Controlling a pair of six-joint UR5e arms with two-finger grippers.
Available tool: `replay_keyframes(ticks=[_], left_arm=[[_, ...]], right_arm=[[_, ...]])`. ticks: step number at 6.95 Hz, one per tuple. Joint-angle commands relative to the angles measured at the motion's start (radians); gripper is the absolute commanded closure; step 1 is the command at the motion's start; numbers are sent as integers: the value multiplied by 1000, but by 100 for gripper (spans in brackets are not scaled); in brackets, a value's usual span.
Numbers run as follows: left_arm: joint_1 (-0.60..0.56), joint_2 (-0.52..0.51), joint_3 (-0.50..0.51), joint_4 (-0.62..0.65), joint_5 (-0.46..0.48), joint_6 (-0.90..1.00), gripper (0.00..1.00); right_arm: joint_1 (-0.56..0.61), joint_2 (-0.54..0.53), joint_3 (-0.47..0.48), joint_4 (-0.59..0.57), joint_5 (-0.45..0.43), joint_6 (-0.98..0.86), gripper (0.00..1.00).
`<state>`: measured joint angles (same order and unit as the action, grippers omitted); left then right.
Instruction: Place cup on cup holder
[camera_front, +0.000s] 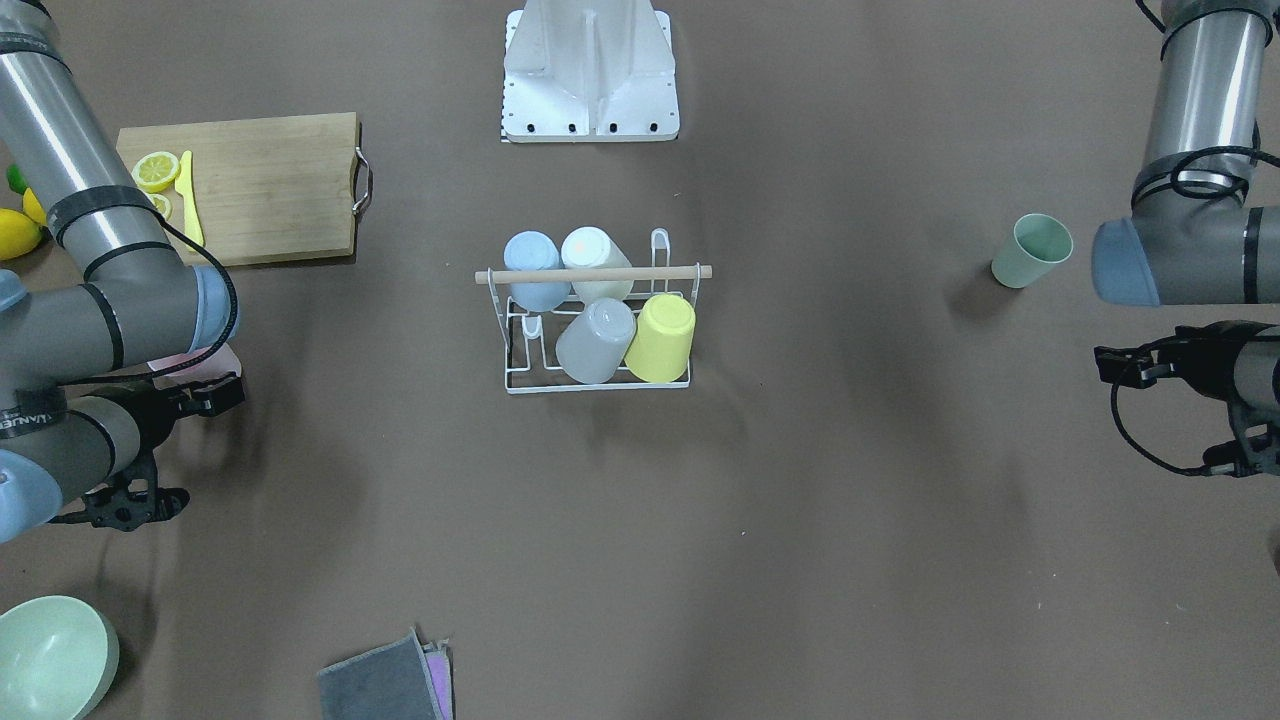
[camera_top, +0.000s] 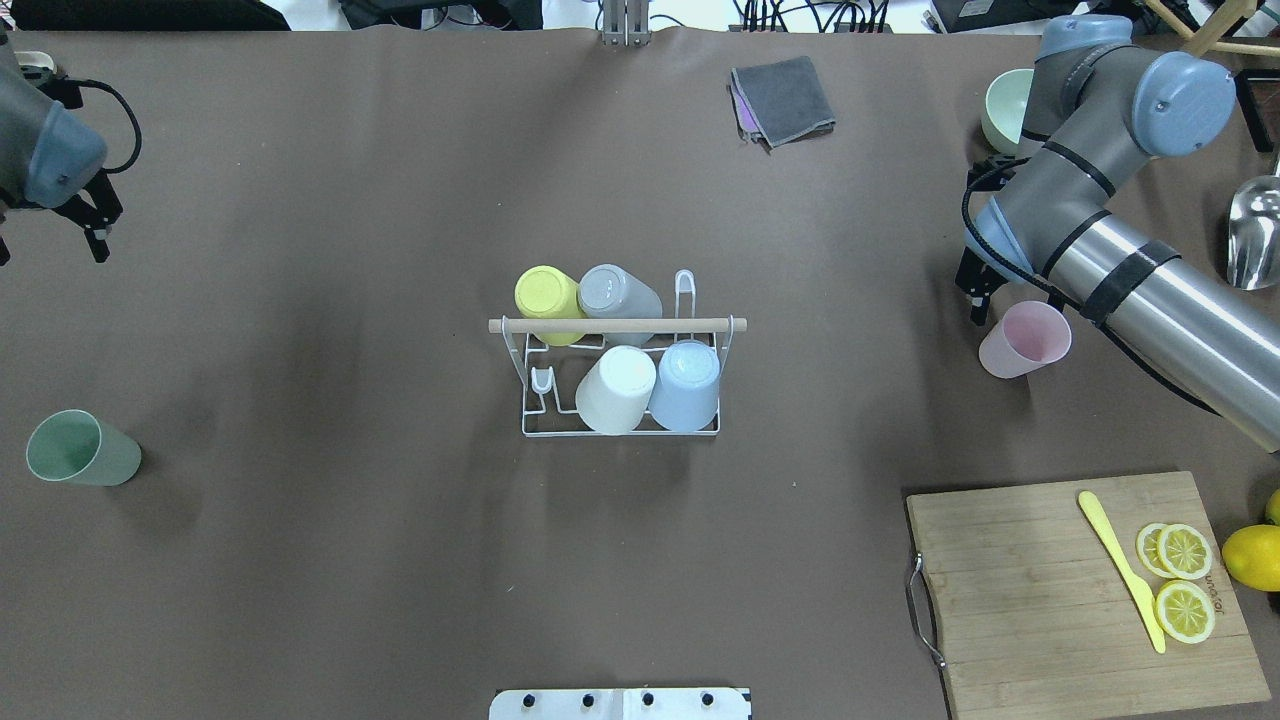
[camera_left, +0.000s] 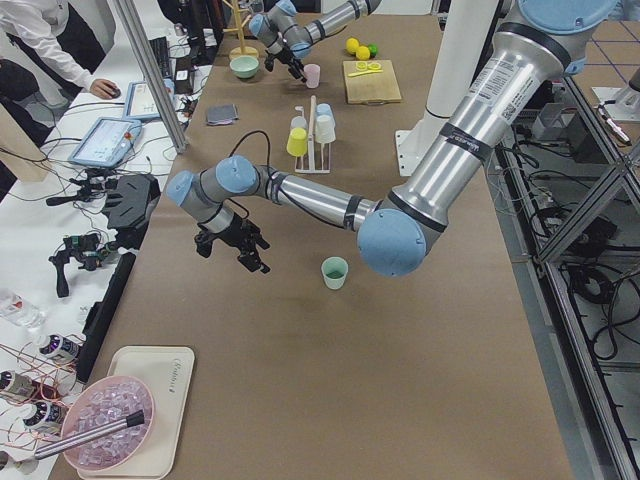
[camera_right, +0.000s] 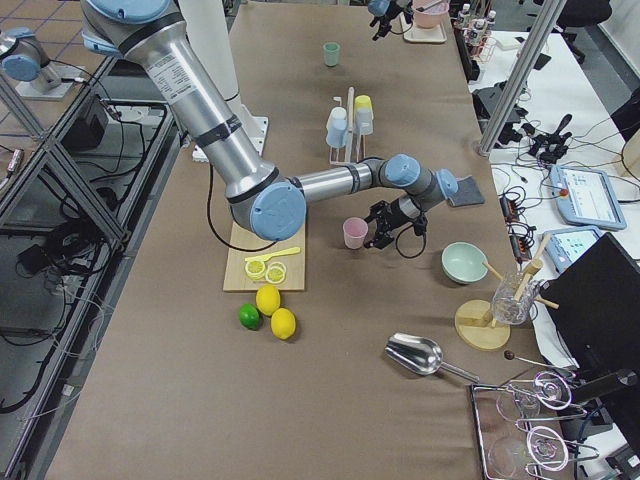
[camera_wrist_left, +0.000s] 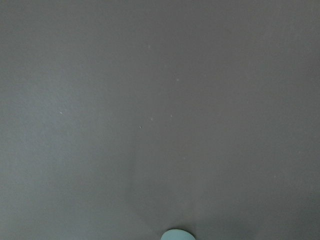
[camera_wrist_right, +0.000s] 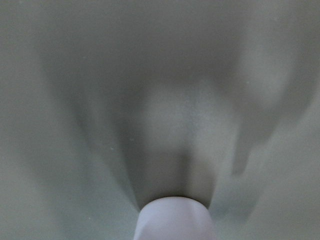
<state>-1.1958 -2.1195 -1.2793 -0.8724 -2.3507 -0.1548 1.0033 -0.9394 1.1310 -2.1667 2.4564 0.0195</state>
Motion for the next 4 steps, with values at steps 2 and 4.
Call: replay_keyframes(ticks=[2, 4], left_arm=[[35, 18, -6, 96, 1, 120, 3], [42, 36, -12, 170, -15, 199, 3]], right_arm=[[-9, 4, -36, -21, 9, -30, 2], [-18, 4, -66, -21, 18, -30, 4]])
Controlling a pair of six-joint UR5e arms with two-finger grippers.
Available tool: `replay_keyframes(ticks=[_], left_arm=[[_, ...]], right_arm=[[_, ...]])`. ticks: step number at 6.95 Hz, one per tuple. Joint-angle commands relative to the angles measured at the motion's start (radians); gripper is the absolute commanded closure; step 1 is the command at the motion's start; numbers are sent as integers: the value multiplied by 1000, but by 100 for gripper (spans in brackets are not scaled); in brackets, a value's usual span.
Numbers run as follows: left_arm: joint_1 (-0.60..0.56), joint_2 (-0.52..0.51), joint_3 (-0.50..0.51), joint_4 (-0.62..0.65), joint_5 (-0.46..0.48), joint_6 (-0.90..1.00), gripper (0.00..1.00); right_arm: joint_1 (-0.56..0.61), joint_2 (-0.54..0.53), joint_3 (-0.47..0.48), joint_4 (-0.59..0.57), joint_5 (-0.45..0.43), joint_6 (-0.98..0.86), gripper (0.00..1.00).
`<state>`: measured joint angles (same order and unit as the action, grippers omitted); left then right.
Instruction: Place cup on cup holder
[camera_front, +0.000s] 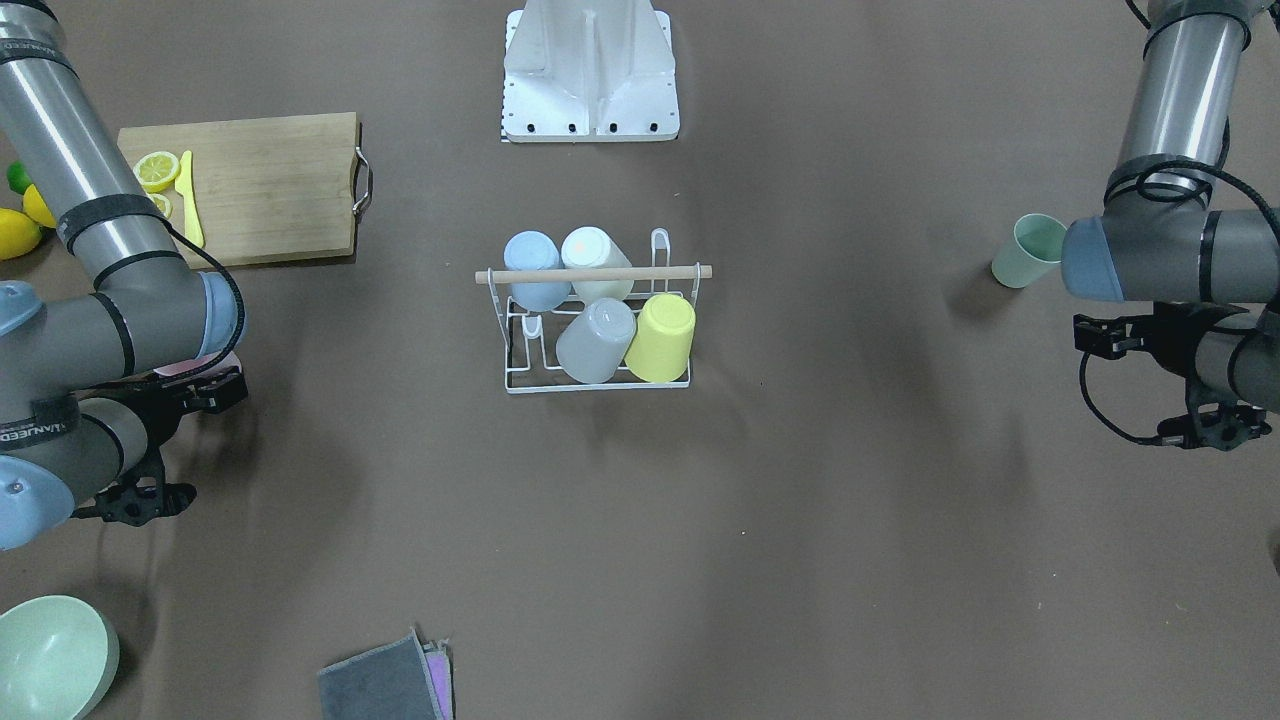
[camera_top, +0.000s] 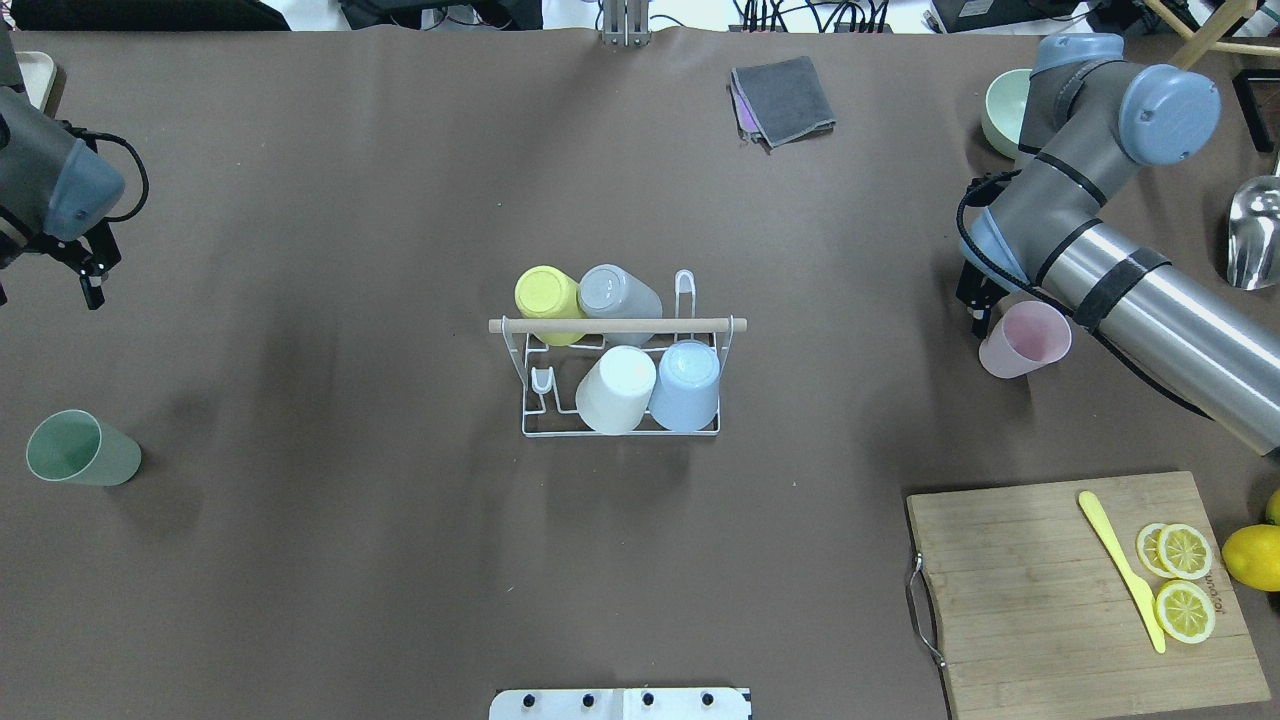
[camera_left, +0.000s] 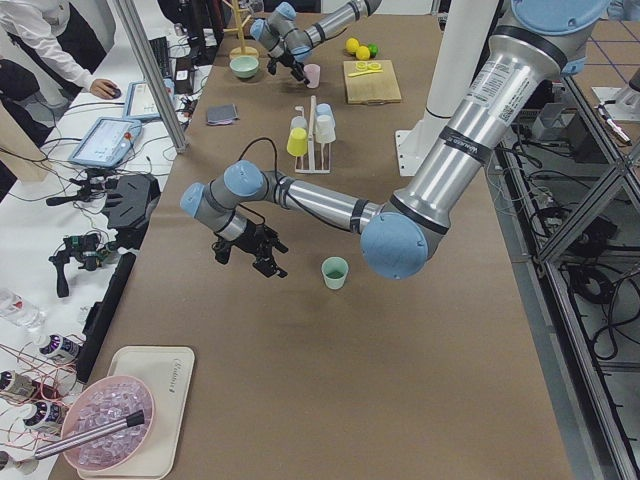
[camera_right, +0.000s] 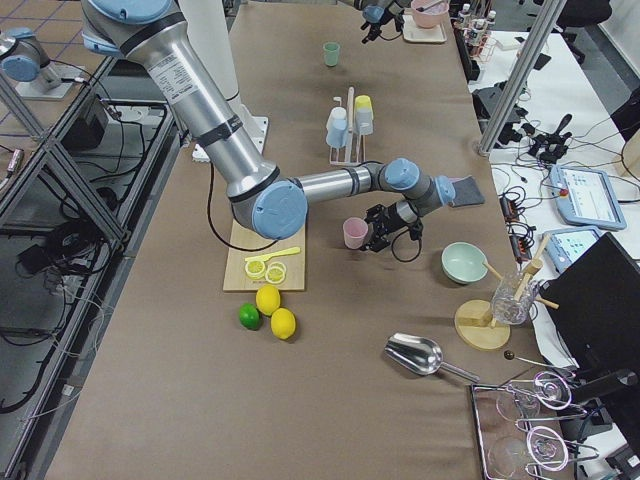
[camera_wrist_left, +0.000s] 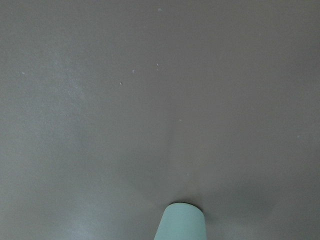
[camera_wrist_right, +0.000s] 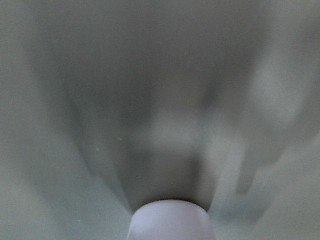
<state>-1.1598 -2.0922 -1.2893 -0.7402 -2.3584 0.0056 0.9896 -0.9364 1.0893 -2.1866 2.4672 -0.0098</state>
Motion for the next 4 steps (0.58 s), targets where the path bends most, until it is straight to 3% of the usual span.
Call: replay_keyframes(ticks=[1, 4], left_arm=[[11, 20, -2, 36, -63, 39, 3], [67, 47, -7, 25, -129, 39, 3]], right_arm=[[-9, 1, -34, -1, 30, -2, 6], [-12, 4, -35, -10, 33, -2, 14]])
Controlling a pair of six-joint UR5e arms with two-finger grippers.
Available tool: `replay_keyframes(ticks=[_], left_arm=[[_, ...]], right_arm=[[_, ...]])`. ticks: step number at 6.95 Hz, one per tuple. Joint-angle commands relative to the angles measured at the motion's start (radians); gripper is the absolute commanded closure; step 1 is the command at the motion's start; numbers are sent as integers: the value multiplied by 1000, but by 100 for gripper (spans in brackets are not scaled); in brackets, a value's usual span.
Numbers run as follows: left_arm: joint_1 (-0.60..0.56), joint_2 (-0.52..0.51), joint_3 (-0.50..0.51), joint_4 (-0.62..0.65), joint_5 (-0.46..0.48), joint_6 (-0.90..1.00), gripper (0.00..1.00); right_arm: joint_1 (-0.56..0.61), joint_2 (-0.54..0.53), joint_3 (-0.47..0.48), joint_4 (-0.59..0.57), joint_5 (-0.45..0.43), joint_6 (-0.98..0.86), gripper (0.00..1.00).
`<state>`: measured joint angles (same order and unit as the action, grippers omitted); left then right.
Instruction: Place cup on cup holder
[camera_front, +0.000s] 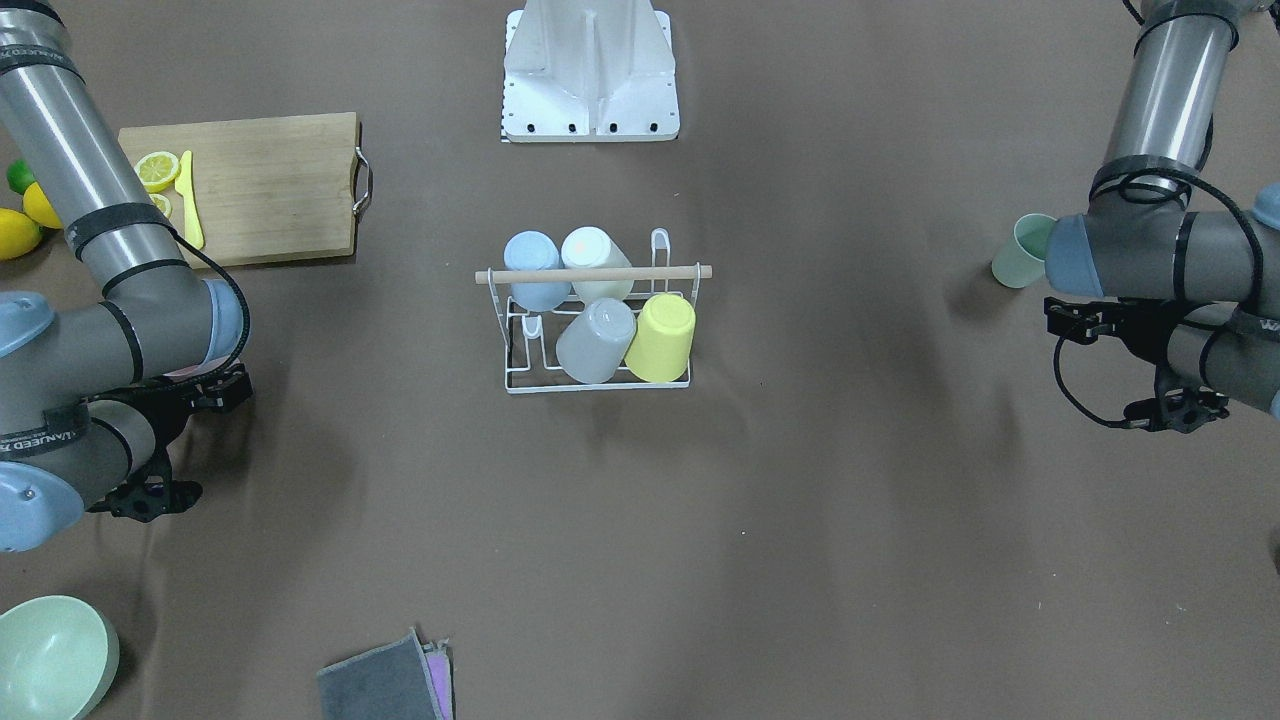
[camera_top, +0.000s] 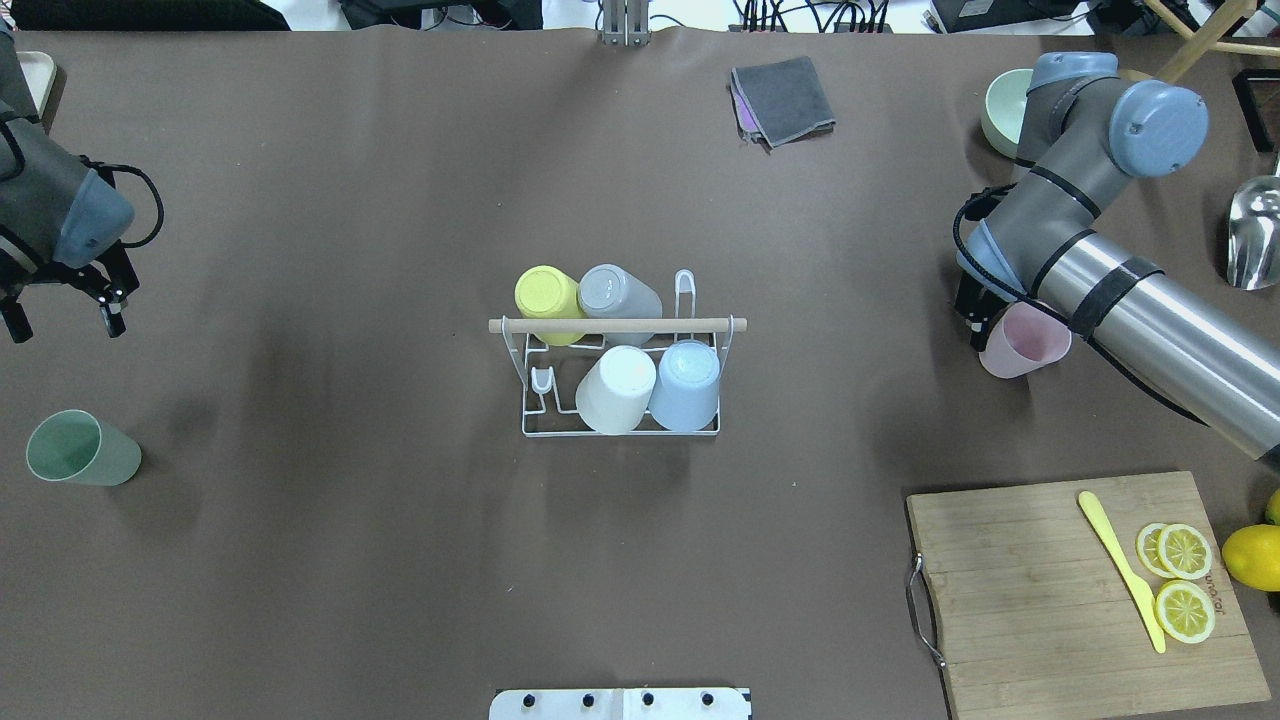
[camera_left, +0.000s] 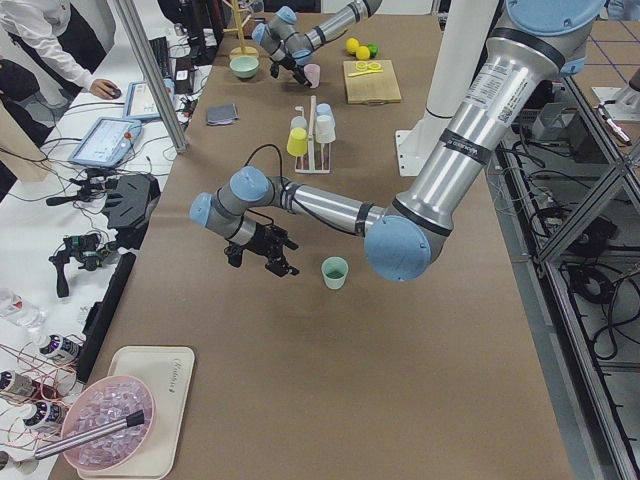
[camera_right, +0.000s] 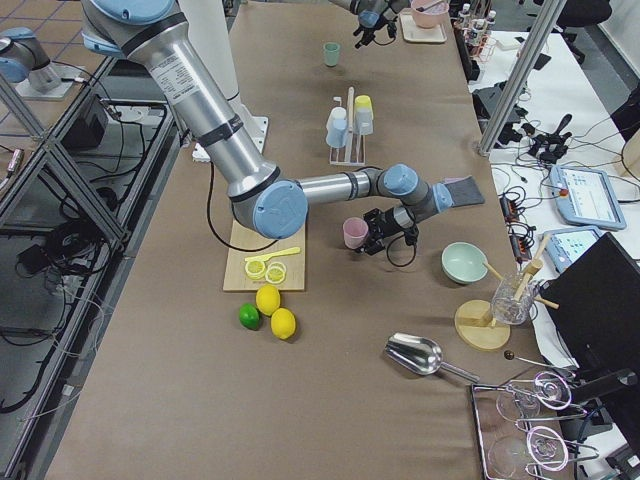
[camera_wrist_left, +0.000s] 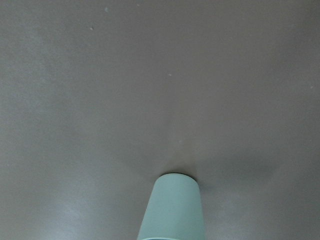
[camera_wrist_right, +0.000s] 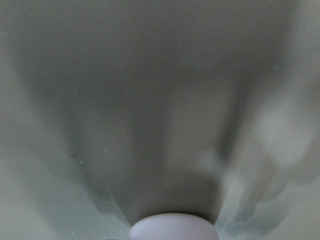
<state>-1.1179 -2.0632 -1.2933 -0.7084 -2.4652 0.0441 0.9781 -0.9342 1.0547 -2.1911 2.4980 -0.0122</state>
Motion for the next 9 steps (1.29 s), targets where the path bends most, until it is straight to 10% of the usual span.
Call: replay_keyframes(ticks=[1, 3, 6, 9], left_arm=[[27, 40, -26, -5, -20, 6, 3], [65, 72, -35, -5, -9, 30, 3], [93, 83, -35, -6, -18, 31, 4], [113, 115, -34, -8, -20, 45, 4]], right_arm=[[-1, 3, -1, -19, 12, -2, 14], [-1, 8, -1, -58, 16, -47, 19], [-1, 8, 1, -58, 18, -52, 65], [28, 21, 28, -53, 18, -77, 67]])
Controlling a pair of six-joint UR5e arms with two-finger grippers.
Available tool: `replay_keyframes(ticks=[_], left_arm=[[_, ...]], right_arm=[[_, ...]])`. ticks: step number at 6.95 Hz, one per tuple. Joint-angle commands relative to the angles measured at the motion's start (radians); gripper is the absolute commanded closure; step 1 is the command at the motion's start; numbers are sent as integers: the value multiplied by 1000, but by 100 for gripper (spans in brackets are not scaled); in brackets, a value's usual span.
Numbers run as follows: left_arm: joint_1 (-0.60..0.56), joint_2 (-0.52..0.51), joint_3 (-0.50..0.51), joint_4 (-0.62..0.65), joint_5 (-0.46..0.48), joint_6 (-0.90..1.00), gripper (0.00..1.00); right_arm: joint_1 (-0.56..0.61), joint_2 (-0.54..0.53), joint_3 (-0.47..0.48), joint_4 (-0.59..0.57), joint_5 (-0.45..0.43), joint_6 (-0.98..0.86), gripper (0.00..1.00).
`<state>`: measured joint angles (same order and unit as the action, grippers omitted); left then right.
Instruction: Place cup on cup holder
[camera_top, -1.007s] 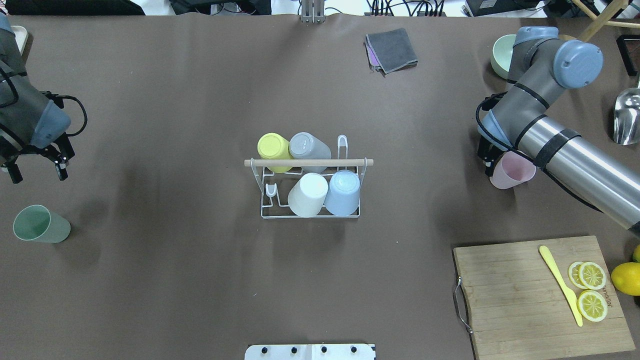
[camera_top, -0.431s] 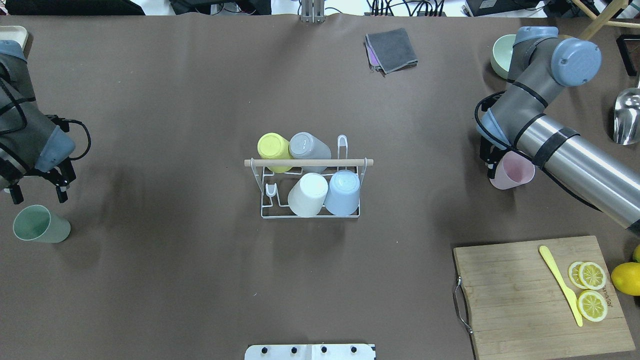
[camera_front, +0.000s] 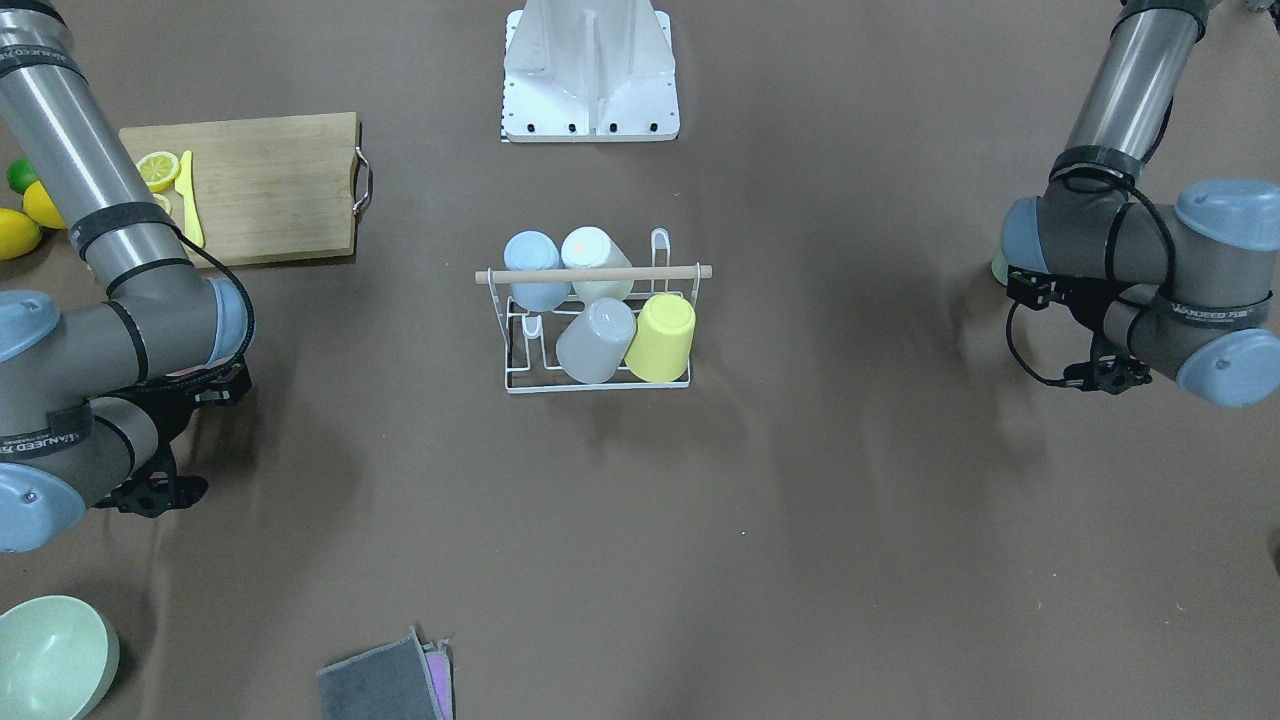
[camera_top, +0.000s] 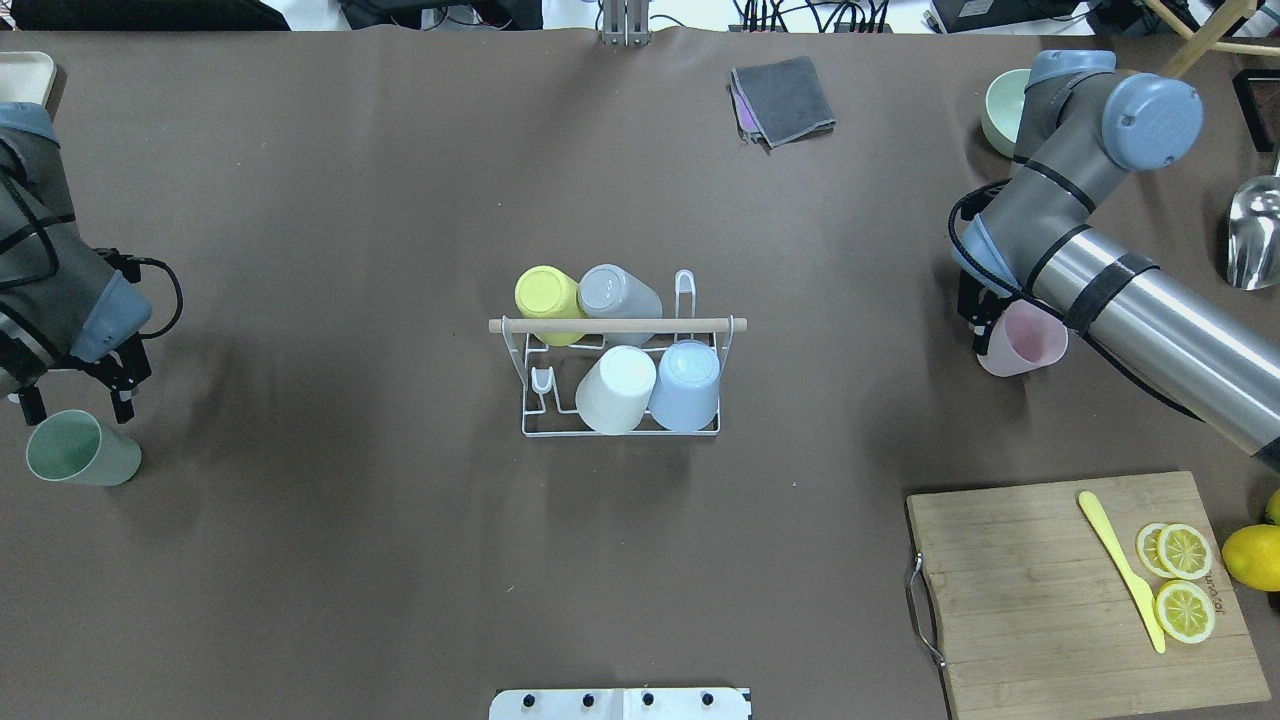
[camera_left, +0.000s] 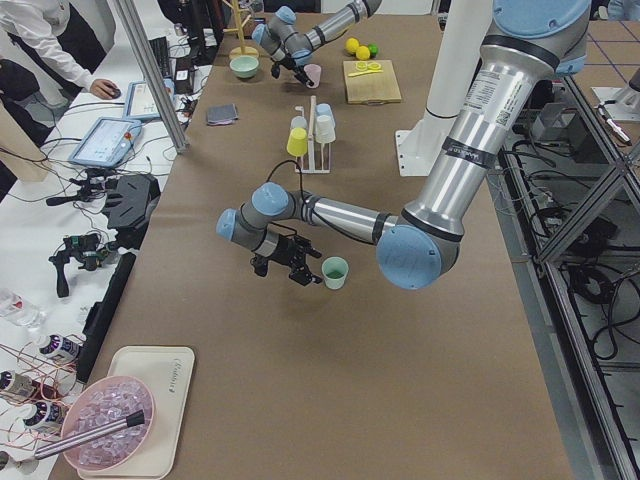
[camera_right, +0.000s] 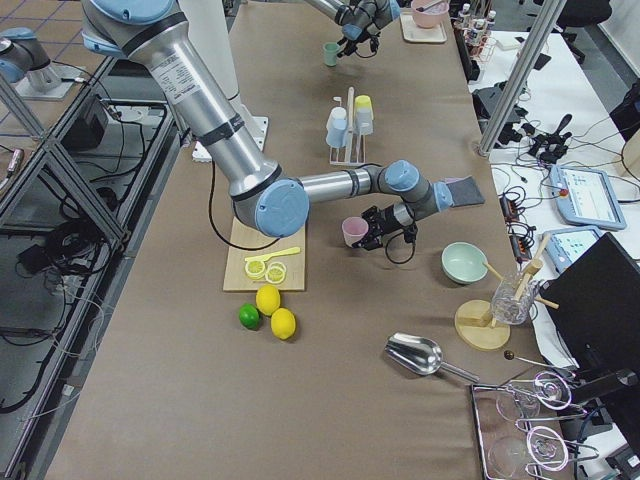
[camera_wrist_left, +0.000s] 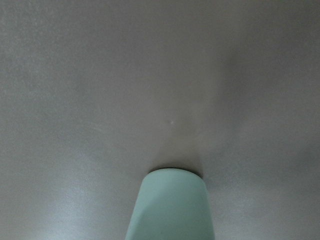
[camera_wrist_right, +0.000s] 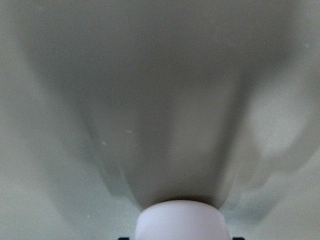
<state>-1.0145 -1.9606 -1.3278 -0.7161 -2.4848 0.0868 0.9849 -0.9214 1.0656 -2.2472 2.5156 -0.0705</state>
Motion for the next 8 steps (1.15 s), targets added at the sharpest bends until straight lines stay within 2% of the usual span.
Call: replay_keyframes(ticks=[1, 2, 3, 5, 7, 8], left_arm=[[26, 17, 2, 0, -2, 4, 4], [34, 17, 2, -15, -3, 2, 4], [46, 35, 1, -35, -31, 2, 14], [82, 39, 2, -33, -43, 1, 73], [88, 25, -19, -20, -42, -53, 100], [91, 14, -19, -20, -39, -88, 100]], right_arm=[[41, 10, 58, 8, 0, -46, 66], [60, 7, 88, 11, 14, -92, 66], [79, 4, 88, 14, 52, -148, 67], [115, -7, 93, 29, 191, -251, 67], [138, -42, 97, 137, 323, -258, 67], [142, -45, 108, 177, 344, -271, 67]])
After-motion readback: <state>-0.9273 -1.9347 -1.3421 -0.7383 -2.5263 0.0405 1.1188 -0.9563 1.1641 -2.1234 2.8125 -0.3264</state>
